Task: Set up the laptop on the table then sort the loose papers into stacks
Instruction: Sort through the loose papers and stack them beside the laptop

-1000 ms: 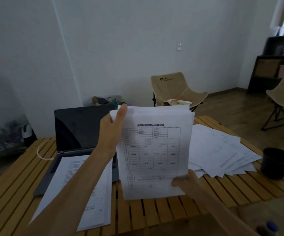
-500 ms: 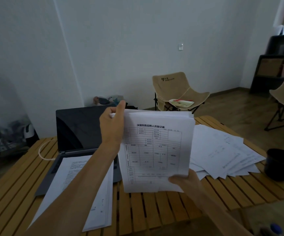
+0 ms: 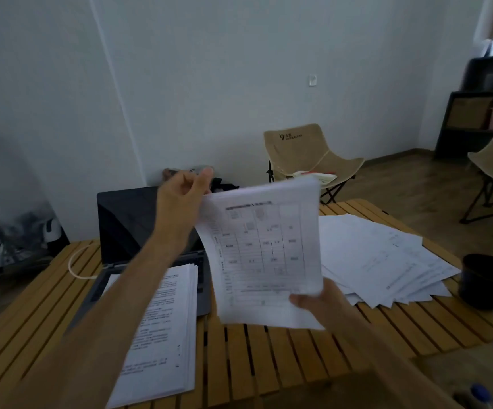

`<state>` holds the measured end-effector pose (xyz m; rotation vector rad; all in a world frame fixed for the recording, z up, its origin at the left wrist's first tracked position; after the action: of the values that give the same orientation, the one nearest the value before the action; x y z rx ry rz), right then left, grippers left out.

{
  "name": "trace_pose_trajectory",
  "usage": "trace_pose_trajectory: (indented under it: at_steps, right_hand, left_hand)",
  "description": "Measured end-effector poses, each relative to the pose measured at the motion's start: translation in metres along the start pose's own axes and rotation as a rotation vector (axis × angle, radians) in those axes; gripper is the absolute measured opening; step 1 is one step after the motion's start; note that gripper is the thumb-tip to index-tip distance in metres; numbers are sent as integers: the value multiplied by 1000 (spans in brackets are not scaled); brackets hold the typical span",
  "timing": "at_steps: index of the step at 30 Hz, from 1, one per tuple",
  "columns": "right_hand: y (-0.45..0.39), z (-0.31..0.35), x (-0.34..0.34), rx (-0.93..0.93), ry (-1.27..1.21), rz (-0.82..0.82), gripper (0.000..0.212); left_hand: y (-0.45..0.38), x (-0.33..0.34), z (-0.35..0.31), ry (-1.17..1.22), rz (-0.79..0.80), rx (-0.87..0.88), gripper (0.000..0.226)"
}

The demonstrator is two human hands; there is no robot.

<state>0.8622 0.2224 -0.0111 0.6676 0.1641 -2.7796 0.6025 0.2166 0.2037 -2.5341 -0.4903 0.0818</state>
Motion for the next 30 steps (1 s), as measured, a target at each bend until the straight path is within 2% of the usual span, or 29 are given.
trace_pose_trajectory:
  at_steps: [2, 4, 6, 8, 10, 13, 15, 16, 19, 22, 24, 27, 30]
  right_hand:
    - [-2, 14, -31, -11, 161, -29, 26]
    - [-2, 29, -60, -12, 408, -19, 14]
    - [3, 51, -81, -23, 616, 12, 10]
    - [11, 76, -100, -32, 704, -8, 9]
    - [21, 97, -124, -56, 688, -93, 13]
    - [33, 94, -151, -82, 379, -262, 36]
    - [36, 66, -136, -53, 96, -216, 61]
    - [35, 50, -121, -32, 8, -172, 62]
    - [35, -1, -77, 84, -97, -18, 39]
    - [37, -39, -56, 189, -132, 20, 33]
    - [39, -48, -50, 228, -139, -47, 26]
    - [37, -45, -54, 228, -152, -215, 23]
    - [31, -40, -56, 170, -174, -229, 25]
  left_hand:
    - [-6, 8, -18, -237, 308, 76, 35]
    - [3, 19, -9, -462, 585, -4, 37]
    - [14, 25, 10, -528, 689, -79, 35]
    - [29, 28, 27, -372, 648, -118, 28]
    - [45, 14, 52, -171, 489, -201, 24]
    - [83, -7, 100, 50, 302, -338, 27]
    - [109, -7, 125, 84, 298, -427, 31]
    - [116, -6, 132, 71, 311, -452, 34]
    - [114, -6, 133, 104, 345, -446, 48]
    - [105, -11, 125, 250, 232, -477, 52]
    - [106, -6, 125, 302, 179, -513, 55]
    - [107, 3, 118, 256, 143, -492, 61]
    - [101, -4, 113, 167, 103, -445, 68]
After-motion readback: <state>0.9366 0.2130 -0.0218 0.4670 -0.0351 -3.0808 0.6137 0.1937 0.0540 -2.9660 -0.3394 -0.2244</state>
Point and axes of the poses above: each hand's wrist, its own y-axis away from the middle knuckle, its own x-axis out of the palm, z = x × y, the point moved 10 cm from there along -y, towards the middle knuckle, and after that the axes turned 10 degrees about y, right-handed, at the moved point
